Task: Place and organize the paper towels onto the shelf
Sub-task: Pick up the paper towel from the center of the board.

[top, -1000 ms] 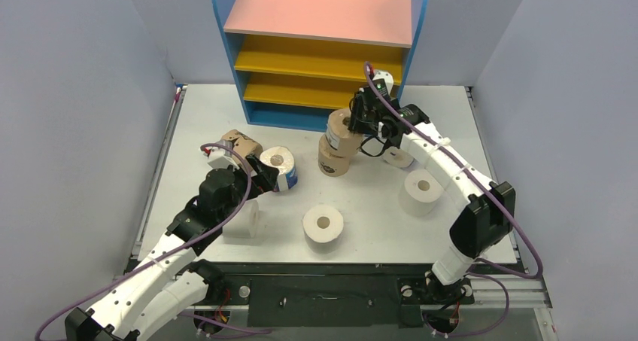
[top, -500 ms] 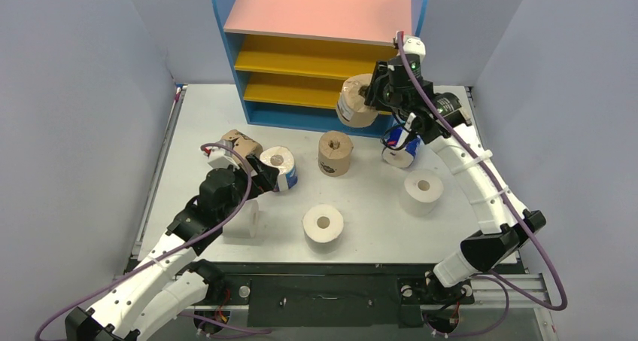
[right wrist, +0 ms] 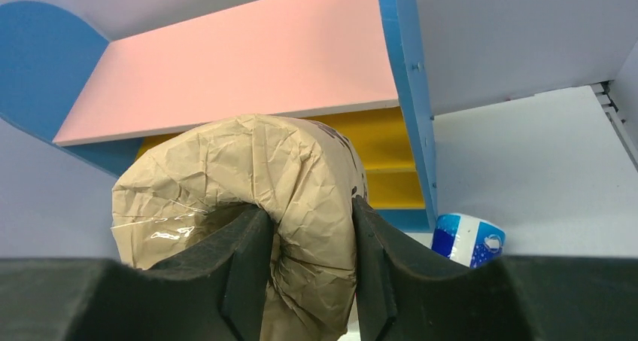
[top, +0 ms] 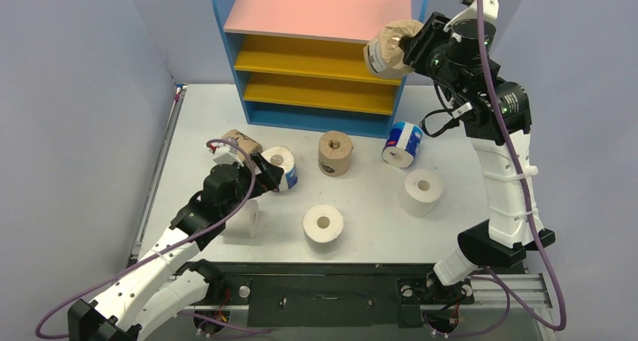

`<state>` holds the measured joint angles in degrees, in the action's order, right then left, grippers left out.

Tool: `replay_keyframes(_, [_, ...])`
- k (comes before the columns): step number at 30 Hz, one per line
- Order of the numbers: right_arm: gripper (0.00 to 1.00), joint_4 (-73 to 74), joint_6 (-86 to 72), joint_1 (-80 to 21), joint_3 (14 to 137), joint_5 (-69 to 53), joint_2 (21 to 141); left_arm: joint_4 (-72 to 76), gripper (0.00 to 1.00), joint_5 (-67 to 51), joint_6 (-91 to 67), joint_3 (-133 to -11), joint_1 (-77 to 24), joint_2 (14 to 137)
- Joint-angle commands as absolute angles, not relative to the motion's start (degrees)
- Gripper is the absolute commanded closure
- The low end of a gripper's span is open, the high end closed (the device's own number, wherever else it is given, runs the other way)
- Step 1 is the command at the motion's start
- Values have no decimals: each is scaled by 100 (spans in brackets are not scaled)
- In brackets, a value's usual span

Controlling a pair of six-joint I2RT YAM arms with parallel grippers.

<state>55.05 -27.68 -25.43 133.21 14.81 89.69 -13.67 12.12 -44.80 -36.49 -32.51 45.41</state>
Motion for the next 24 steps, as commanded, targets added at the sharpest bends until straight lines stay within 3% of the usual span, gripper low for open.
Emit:
replay_keyframes(1, [64, 5460, -2789, -2384, 13731, 1639, 9291, -1141, 3, 1084, -4576, -3928, -3218, 4534])
replay_keyframes(8, [64, 4745, -3017, -2321, 13177, 1635, 9147, -1177, 3, 1050, -4636, -3936, -3220, 4547])
replay_keyframes(24, [64, 4527, -3032, -2384, 13277, 1615, 9600, -1247, 3, 1081, -4674, -3940, -3218, 4588])
